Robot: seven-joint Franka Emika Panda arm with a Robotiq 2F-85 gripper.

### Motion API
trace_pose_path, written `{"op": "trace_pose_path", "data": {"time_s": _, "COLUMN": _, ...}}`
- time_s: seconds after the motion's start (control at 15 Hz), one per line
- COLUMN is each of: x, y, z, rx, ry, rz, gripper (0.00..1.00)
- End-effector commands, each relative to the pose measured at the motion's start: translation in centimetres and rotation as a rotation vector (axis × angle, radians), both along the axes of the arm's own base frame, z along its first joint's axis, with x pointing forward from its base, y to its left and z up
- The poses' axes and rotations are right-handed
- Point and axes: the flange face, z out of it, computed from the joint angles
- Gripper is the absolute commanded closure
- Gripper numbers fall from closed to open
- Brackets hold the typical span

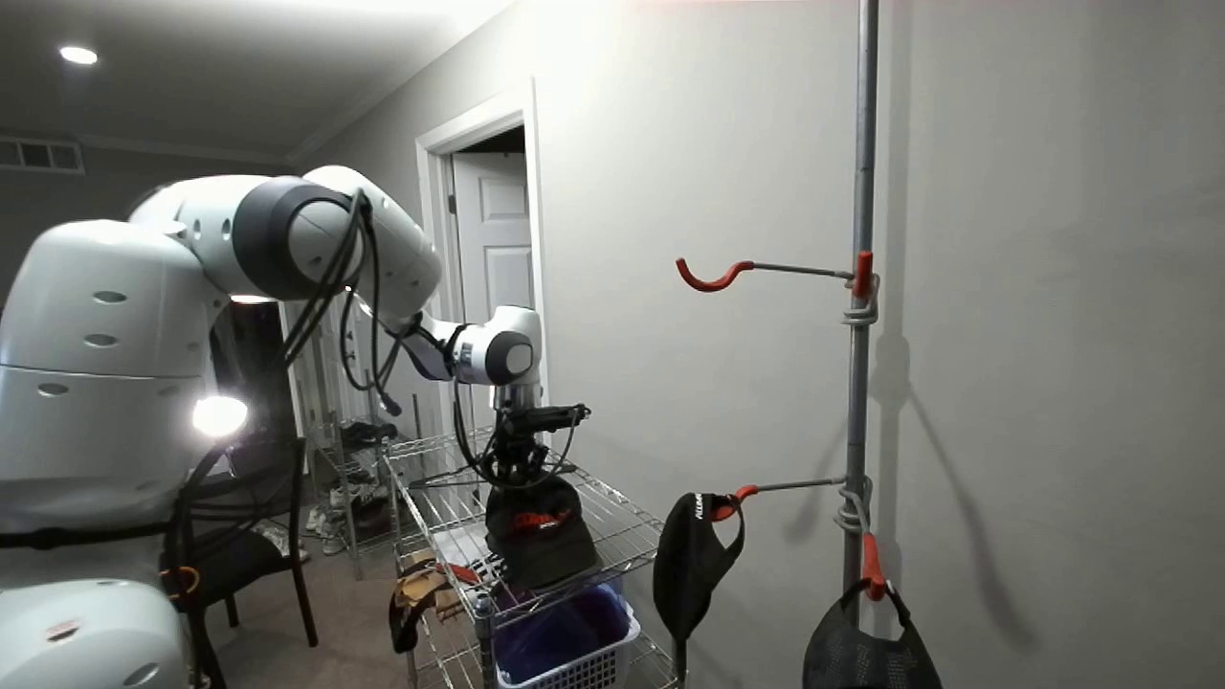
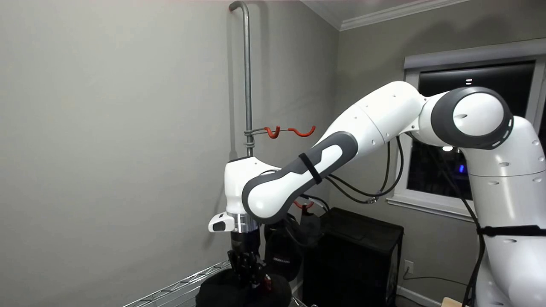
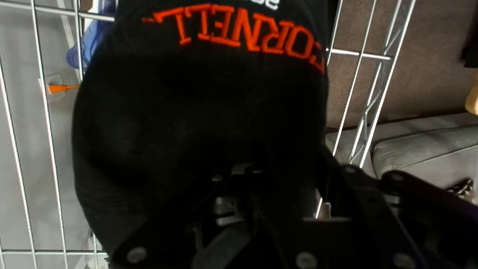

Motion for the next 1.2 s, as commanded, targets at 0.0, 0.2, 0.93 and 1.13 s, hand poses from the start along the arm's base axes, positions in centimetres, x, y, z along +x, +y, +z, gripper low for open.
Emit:
{"op": "trace_pose_path", "data": {"time_s": 0.0, "x": 0.2, "y": -0.3, "z": 1.3, "rx": 0.021, "ry": -0.010, "rz": 0.020, "gripper": 0.95}}
{"op": "trace_pose_path", "data": {"time_s": 0.2, "x": 0.4, "y": -0.3, "z": 1.8, "rx": 0.028, "ry": -0.021, "rz": 0.017, "gripper": 1.00}}
{"op": "trace_pose_path", "data": {"time_s": 0.93, "x": 2.0, "y": -1.3, "z": 9.6, "rx": 0.085, "ry": -0.184, "rz": -0.036, "gripper": 1.00}}
{"op": "trace_pose_path", "data": {"time_s": 1.13, "x": 3.2, "y": -2.0, "z": 15.2, "rx": 0.129, "ry": -0.295, "rz": -0.063, "gripper": 1.00}}
